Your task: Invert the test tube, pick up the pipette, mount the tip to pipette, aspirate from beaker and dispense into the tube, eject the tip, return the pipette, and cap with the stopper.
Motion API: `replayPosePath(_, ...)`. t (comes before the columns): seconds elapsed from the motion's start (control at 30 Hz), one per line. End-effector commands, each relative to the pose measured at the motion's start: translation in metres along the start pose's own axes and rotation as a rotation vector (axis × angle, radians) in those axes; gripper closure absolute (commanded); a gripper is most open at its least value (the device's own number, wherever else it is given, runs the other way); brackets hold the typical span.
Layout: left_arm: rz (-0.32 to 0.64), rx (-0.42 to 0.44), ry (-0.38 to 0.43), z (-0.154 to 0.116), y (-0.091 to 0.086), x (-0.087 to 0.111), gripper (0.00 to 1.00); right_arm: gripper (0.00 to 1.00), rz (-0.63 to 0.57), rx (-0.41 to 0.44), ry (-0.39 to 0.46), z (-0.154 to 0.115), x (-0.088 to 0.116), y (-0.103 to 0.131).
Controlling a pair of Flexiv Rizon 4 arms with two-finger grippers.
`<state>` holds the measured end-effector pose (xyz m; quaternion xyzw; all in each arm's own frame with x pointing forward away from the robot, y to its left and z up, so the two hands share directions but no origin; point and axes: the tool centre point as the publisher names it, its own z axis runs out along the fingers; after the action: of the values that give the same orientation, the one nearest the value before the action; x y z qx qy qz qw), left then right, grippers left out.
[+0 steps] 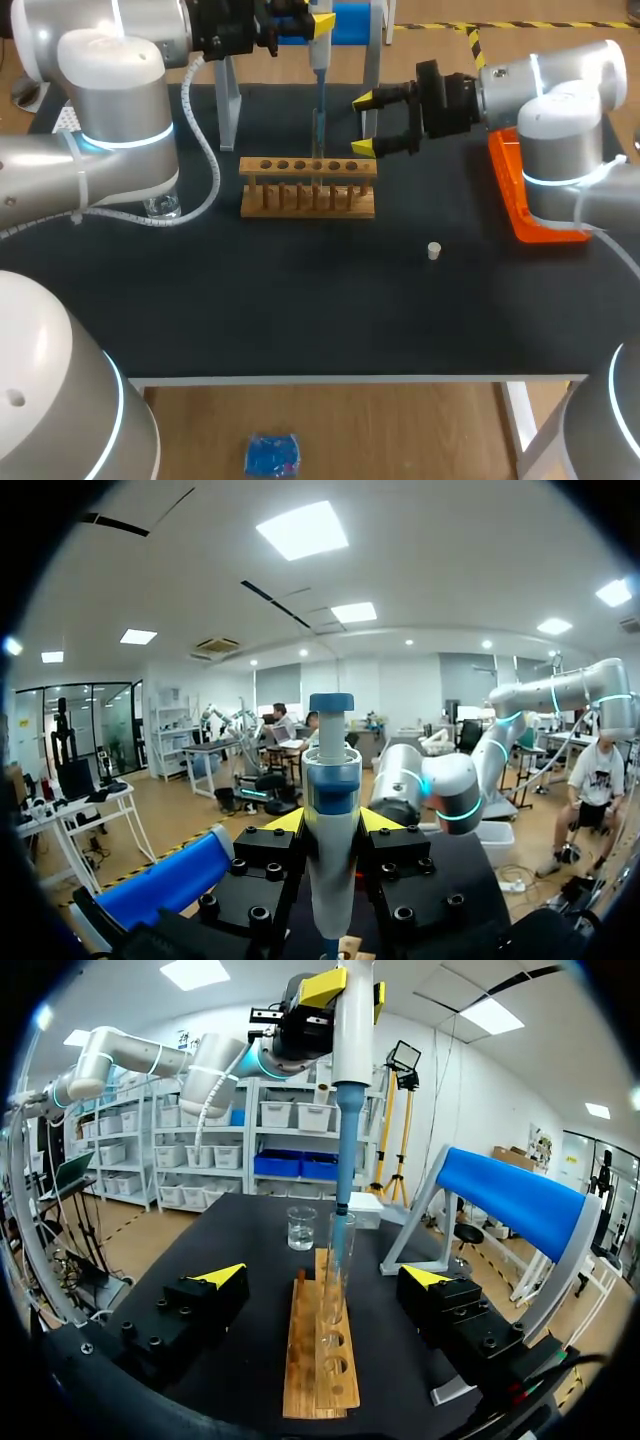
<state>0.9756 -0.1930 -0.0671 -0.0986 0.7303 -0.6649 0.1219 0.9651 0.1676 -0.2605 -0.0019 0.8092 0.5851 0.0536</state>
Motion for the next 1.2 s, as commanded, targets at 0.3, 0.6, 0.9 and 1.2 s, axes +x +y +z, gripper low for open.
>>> replayPosePath(0.3, 0.012, 0.010, -0.009, 0.001, -0.005, 0.003, 1.00, 0.00, -0.001, 0.001, 0.001, 0.000, 0.000, 0.000)
replayPosePath(0.6, 0.028, -0.009, -0.004, 0.002, -0.008, 0.005, 1.00, 0.00, -0.001, 0.001, 0.001, 0.000, 0.000, 0.000)
replayPosePath(0.9, 0.038, -0.012, -0.011, 0.000, -0.013, 0.006, 1.00, 0.00, -0.001, 0.001, 0.001, 0.000, 0.000, 0.000)
replayPosePath(1.2, 0.050, -0.006, -0.016, 0.000, -0.018, 0.007, 1.00, 0.00, -0.001, 0.001, 0.001, 0.000, 0.000, 0.000)
